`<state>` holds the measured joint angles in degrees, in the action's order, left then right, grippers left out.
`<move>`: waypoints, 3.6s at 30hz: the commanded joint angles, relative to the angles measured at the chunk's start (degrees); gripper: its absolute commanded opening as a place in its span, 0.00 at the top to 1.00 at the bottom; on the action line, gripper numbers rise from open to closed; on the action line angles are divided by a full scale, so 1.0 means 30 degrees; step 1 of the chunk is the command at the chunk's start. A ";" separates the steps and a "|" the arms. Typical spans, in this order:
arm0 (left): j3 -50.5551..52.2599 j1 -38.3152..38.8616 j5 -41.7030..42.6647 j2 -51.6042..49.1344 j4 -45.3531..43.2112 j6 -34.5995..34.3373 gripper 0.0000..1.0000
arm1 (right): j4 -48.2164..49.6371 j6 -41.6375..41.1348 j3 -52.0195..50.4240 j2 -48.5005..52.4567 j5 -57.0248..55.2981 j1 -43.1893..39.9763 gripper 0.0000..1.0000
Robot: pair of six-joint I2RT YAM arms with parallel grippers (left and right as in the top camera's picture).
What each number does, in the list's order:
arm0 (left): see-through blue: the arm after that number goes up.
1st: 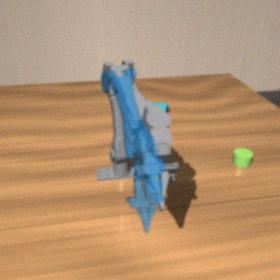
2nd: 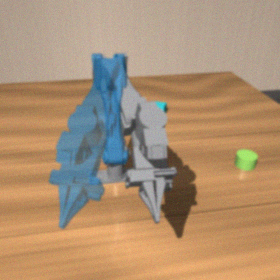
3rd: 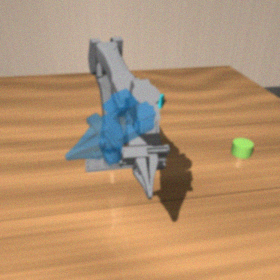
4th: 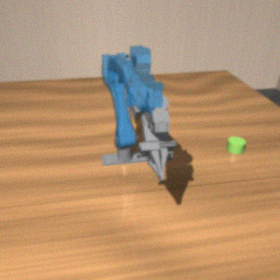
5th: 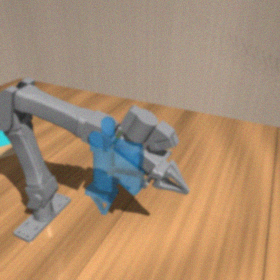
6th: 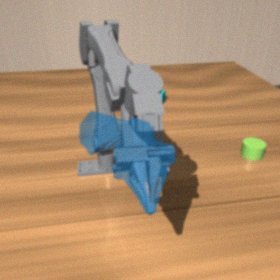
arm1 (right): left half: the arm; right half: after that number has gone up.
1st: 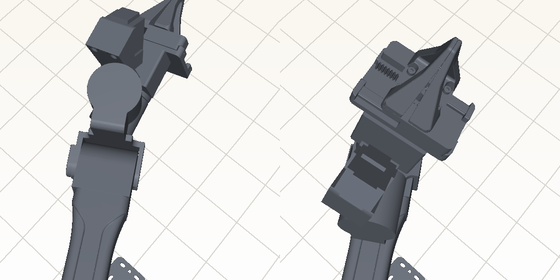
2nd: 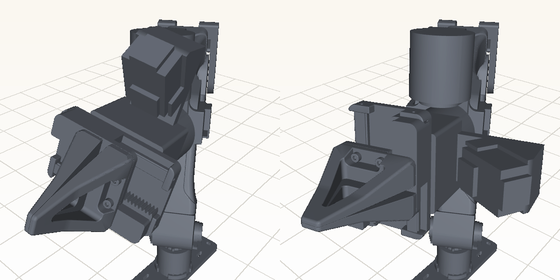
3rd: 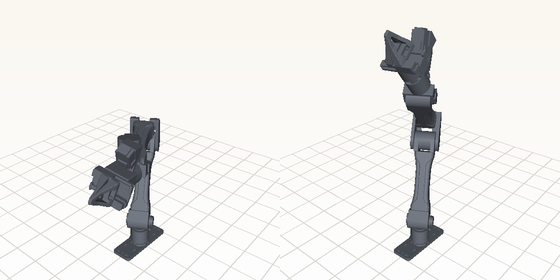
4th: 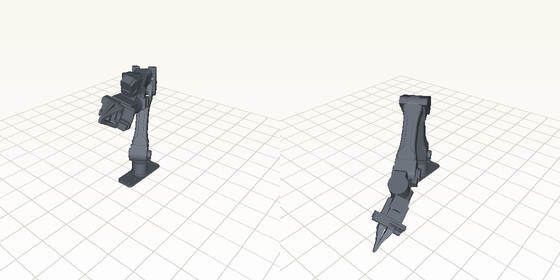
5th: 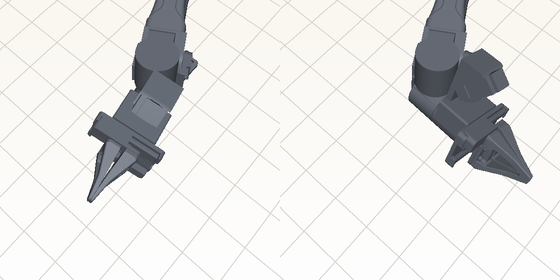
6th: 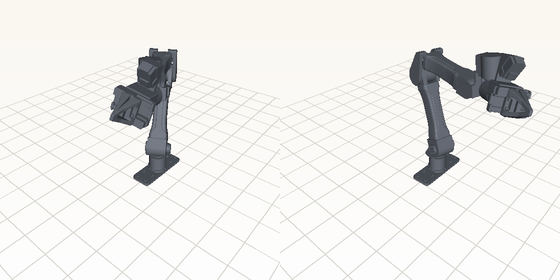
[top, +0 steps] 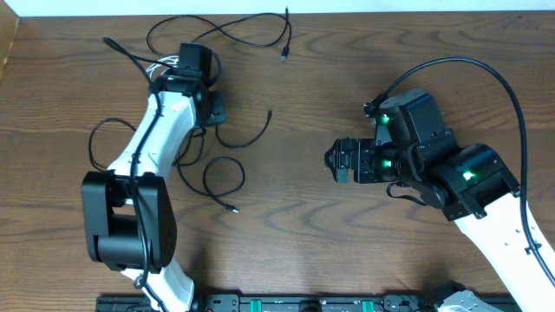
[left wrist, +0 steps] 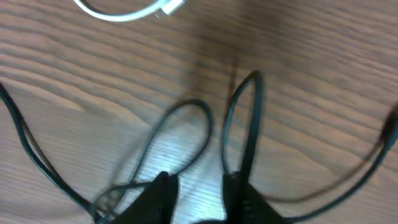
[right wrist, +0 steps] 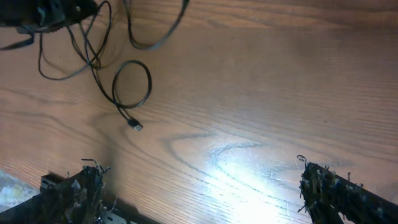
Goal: Untangle cables
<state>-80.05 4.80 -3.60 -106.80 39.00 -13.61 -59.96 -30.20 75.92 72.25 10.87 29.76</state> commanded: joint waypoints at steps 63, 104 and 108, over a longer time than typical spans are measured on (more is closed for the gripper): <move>0.8546 0.3147 0.4204 0.3767 0.0029 -0.1319 0.33 | 0.0634 -0.0131 0.0044 0.1552 0.0532 0.0109 0.01; 0.9777 0.3147 0.5690 0.3184 -0.0357 0.1166 0.44 | 0.0976 -0.0138 0.0044 0.1552 0.0568 0.0109 0.01; 0.9777 0.3147 0.5690 0.2302 -0.0372 0.1166 0.44 | 0.1005 -0.0138 0.0044 0.1552 0.0568 0.0109 0.01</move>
<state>-51.27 14.11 13.26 -97.01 37.67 -11.09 -57.12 -30.20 75.92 76.51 12.19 29.76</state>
